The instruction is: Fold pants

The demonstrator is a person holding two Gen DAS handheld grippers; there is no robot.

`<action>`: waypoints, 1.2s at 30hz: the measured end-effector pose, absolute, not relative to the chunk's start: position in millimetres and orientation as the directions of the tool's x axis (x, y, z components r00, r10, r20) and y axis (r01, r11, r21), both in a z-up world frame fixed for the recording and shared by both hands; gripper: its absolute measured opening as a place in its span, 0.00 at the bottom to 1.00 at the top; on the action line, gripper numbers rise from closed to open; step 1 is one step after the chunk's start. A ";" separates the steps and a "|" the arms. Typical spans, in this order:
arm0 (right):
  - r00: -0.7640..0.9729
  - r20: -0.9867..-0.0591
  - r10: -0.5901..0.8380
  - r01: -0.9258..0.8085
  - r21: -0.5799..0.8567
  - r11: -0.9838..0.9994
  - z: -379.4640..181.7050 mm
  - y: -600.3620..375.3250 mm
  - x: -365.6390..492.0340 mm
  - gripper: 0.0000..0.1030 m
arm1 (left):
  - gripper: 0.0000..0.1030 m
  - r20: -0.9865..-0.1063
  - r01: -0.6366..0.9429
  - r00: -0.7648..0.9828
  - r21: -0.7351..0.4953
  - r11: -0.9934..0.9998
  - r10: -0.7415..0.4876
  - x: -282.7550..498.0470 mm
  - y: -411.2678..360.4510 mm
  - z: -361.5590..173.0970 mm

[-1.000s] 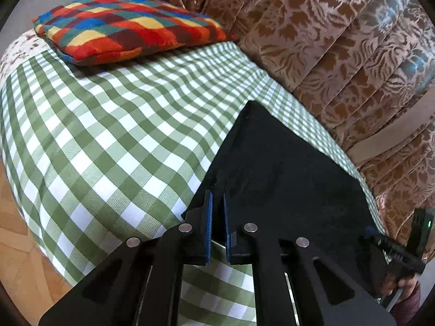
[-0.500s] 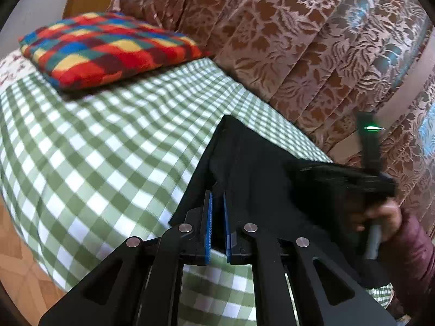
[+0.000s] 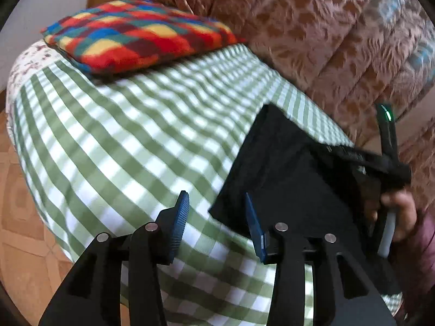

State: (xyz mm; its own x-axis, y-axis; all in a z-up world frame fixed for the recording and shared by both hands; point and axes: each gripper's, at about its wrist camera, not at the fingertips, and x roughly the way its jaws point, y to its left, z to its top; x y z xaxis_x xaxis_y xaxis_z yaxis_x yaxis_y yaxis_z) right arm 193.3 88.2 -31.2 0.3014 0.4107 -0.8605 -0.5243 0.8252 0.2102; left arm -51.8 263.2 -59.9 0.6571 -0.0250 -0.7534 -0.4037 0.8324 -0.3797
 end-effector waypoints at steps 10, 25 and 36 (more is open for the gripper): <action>0.314 -0.811 0.494 -0.366 0.376 0.851 10.6 -79.1 150.2 0.32 | 0.40 -0.704 -0.176 0.703 -0.309 0.935 -0.101 14.0 197.7 -25.7; 0.448 -0.858 0.251 -0.183 0.187 0.965 -29.8 -159.5 128.8 0.30 | 0.39 -0.853 -0.269 0.518 -0.232 0.935 -0.063 101.8 198.1 -112.9; 0.464 -0.839 0.284 -0.207 0.209 0.956 -13.0 -161.4 106.5 0.58 | 0.39 -0.791 -0.240 0.612 -0.185 0.953 0.000 71.5 140.5 -59.7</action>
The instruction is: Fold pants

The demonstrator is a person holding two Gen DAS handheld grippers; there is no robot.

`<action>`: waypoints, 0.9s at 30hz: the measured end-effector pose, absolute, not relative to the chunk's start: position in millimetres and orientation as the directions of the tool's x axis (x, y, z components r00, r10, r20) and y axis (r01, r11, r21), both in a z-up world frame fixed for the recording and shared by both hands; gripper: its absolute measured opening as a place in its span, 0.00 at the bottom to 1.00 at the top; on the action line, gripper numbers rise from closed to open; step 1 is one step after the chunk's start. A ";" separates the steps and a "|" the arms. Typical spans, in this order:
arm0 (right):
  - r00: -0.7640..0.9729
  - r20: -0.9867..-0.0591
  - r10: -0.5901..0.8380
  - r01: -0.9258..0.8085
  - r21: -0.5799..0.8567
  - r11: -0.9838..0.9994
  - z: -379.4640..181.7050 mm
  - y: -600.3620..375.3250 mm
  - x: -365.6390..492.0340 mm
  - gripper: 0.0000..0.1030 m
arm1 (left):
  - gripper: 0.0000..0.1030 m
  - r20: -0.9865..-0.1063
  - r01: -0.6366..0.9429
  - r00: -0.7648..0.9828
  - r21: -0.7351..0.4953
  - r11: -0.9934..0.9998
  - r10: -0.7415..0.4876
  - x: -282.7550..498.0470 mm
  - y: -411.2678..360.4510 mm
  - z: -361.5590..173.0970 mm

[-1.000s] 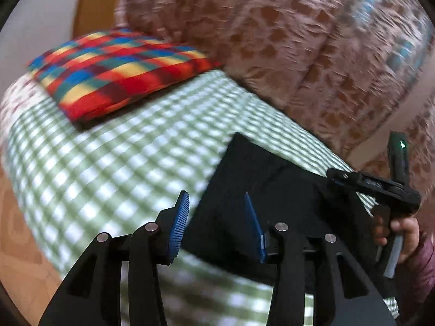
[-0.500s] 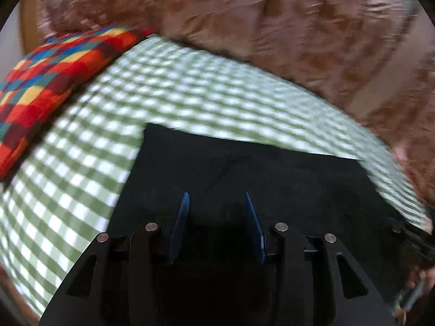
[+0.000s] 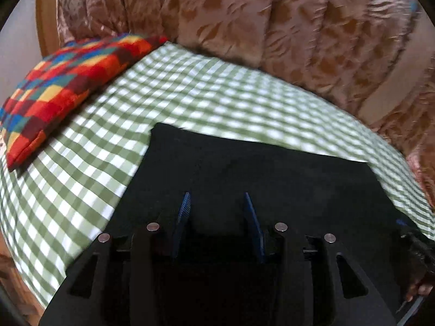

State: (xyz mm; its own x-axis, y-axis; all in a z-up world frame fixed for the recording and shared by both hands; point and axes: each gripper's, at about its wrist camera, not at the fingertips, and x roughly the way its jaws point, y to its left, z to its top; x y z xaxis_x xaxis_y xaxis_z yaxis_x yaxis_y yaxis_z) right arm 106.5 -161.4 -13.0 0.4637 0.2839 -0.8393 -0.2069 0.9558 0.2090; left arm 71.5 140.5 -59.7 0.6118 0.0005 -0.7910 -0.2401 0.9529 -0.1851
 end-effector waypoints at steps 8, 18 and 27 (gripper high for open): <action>0.491 -0.823 0.285 -0.196 0.214 0.957 9.7 -181.3 65.2 0.58 | 0.39 -0.738 -0.136 0.674 -0.153 0.979 -0.022 34.7 78.2 -35.9; 0.497 -0.838 0.223 -0.101 0.199 0.975 11.6 -234.3 19.6 0.58 | 0.39 -0.724 -0.088 0.688 -0.142 0.986 -0.043 17.5 44.3 -30.6; 0.510 -0.853 0.111 0.090 0.181 0.979 4.5 -306.2 -10.7 0.58 | 0.39 -0.708 -0.036 0.706 -0.078 0.996 -0.030 9.8 13.6 -18.0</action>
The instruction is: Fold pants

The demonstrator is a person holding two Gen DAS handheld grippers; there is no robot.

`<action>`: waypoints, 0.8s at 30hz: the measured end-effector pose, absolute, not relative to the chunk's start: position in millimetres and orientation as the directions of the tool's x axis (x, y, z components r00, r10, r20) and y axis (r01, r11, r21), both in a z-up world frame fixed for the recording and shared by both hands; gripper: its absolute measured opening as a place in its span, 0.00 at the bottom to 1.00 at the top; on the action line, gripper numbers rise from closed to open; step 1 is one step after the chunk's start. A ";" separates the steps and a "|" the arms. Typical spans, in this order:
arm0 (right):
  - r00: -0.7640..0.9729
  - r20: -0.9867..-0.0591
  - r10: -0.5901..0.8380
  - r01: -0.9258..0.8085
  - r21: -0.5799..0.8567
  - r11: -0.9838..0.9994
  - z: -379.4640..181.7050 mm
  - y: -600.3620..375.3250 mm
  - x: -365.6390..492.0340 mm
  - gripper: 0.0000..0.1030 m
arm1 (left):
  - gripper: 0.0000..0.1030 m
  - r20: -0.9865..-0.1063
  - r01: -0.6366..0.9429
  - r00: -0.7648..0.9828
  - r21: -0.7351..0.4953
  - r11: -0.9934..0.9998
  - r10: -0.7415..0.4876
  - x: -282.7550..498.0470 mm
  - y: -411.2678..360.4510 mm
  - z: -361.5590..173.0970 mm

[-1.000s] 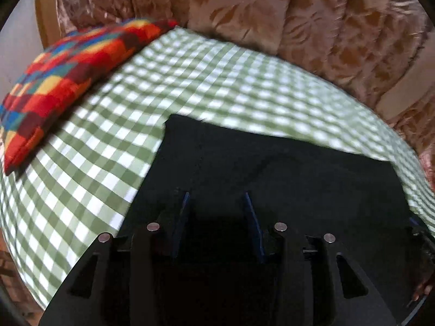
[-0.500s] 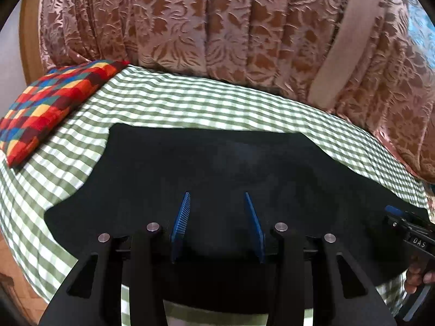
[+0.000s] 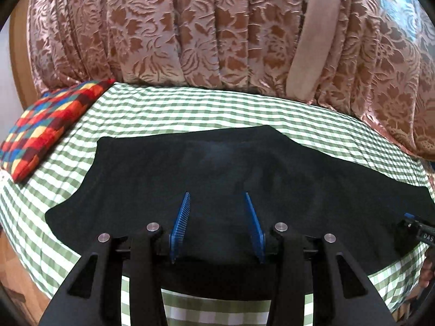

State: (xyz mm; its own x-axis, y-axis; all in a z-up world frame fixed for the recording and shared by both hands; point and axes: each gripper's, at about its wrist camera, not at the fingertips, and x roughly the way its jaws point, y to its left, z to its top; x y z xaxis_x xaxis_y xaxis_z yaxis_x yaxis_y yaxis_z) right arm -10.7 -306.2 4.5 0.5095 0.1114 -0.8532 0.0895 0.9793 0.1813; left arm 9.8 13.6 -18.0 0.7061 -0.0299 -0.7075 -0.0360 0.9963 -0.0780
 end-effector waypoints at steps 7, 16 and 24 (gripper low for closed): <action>0.500 -0.863 0.068 0.169 0.174 0.970 -11.1 -340.1 -23.0 0.54 | 0.39 -0.698 0.013 0.715 -0.036 0.999 -0.035 6.8 -10.5 -12.6; 0.502 -0.859 0.102 0.162 0.209 0.964 -19.1 -349.2 -24.9 0.61 | 0.39 -0.703 0.112 0.709 0.033 0.993 -0.057 10.7 -41.2 -23.6; 0.484 -0.868 0.115 0.141 0.207 0.968 -19.3 -338.1 -19.8 0.74 | 0.39 -0.712 0.191 0.693 0.036 0.981 -0.109 16.9 -60.4 -34.4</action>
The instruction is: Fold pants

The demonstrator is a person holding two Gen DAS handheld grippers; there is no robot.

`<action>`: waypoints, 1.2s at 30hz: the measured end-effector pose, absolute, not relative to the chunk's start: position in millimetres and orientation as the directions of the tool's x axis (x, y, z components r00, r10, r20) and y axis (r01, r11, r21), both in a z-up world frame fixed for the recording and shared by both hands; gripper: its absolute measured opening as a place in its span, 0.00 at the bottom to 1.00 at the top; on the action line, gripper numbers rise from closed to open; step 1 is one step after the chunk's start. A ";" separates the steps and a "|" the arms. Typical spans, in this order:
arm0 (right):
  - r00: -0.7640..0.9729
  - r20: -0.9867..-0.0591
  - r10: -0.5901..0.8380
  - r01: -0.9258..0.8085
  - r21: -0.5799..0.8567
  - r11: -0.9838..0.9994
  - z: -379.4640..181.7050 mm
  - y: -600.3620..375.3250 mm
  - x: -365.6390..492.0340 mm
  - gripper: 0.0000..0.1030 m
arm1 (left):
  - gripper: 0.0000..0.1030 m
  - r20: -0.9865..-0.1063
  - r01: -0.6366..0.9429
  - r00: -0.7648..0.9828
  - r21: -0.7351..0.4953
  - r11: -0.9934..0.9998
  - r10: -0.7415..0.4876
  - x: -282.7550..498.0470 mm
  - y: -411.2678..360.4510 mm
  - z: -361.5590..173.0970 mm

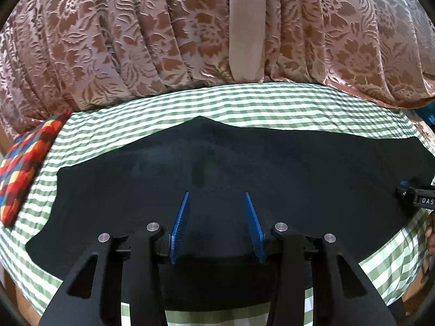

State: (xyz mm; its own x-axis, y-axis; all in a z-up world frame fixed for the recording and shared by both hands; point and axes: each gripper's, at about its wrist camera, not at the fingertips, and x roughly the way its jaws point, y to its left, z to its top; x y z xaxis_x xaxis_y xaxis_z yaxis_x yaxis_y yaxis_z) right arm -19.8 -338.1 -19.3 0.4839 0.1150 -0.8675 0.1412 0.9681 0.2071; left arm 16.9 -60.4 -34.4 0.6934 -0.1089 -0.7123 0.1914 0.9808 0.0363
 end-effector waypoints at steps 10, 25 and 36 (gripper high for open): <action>0.511 -0.855 0.089 0.141 0.185 0.973 -22.1 -334.5 -22.4 0.75 | 0.39 -0.739 0.203 0.661 0.016 0.979 -0.125 24.6 -61.8 -50.4; 0.508 -0.855 0.109 0.142 0.207 0.968 -19.7 -338.2 -21.9 0.75 | 0.39 -0.804 0.189 0.576 -0.043 0.981 -0.146 32.6 -51.7 -74.0; 0.605 -0.788 0.115 0.389 0.419 0.820 25.2 -438.5 -80.2 0.49 | 0.39 -0.753 0.148 0.626 -0.137 0.980 -0.200 28.1 -20.0 -49.8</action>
State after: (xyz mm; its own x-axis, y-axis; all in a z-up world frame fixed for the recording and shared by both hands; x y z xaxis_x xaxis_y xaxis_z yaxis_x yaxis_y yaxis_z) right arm -80.2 -438.5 25.2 0.6051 0.1150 -0.7878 0.3893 0.8204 0.4189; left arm 28.1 -20.0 -49.8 0.6265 -0.1996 -0.7534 0.1480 0.9795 -0.1365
